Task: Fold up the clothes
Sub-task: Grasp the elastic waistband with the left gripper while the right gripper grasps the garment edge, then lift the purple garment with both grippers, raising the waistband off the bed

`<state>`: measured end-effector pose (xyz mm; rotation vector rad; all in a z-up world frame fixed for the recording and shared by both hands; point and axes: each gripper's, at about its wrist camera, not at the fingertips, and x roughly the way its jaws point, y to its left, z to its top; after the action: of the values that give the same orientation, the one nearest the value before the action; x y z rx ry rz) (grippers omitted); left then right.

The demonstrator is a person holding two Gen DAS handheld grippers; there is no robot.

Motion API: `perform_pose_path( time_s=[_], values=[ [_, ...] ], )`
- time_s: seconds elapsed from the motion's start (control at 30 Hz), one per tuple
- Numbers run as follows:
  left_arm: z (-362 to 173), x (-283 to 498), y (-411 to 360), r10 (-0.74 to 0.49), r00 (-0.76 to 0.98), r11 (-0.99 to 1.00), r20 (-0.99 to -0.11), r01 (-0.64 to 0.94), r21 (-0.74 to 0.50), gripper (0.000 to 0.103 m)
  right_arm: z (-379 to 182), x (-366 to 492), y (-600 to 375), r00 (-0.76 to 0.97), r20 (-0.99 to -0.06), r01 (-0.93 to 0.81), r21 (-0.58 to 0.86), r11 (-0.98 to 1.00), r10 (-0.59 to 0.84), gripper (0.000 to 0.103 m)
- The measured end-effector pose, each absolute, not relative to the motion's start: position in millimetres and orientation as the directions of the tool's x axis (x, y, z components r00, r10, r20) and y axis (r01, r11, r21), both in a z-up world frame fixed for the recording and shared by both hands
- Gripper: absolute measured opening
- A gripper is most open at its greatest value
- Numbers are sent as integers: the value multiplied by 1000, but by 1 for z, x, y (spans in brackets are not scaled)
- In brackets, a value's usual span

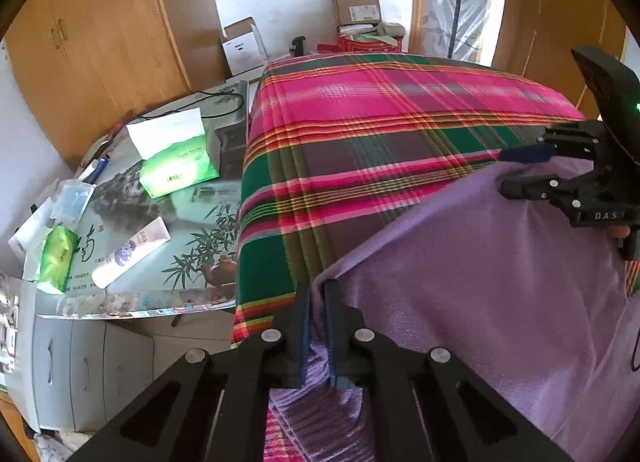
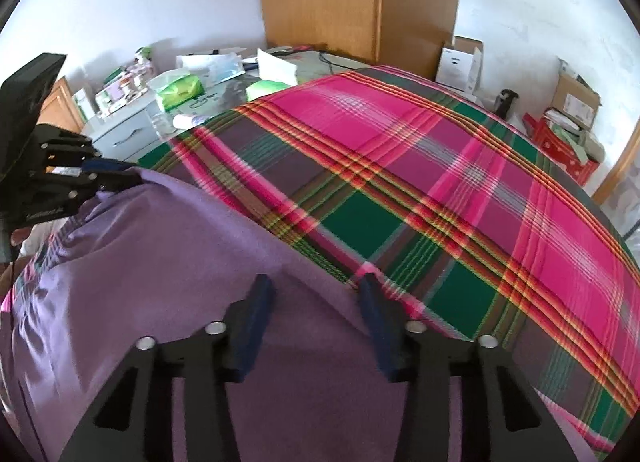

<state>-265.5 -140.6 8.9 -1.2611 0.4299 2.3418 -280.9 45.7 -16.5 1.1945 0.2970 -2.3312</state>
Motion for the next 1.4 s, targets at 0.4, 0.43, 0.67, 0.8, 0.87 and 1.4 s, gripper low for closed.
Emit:
perform_pose_path(
  time_s=[0.4, 0.43, 0.67, 0.8, 0.87, 1.4],
  values=[
    [14, -258, -139, 218, -512, -858, -831, -506, 86, 6, -10, -258, 43, -527, -793, 521, -15, -854, -307, 6],
    [16, -257, -139, 220, -515, -858, -828, -506, 86, 6, -8, -255, 43, -533, -789, 520, -20, -854, -306, 6],
    [27, -250, -139, 223, -535, -862, -815, -498, 91, 6, 12, -233, 44, -582, -754, 507, -45, -861, -303, 5],
    [33, -244, -139, 223, -548, -862, -806, -497, 99, 6, 21, -218, 41, -600, -743, 502, -62, -863, -296, 5],
    [36, -240, -139, 223, -552, -863, -803, -495, 101, 6, 26, -210, 40, -607, -737, 502, -65, -862, -298, 5],
    [70, -194, -143, 231, -607, -851, -760, -505, 144, 6, 61, -143, 34, -654, -691, 499, -87, -862, -309, 4]
  ],
)
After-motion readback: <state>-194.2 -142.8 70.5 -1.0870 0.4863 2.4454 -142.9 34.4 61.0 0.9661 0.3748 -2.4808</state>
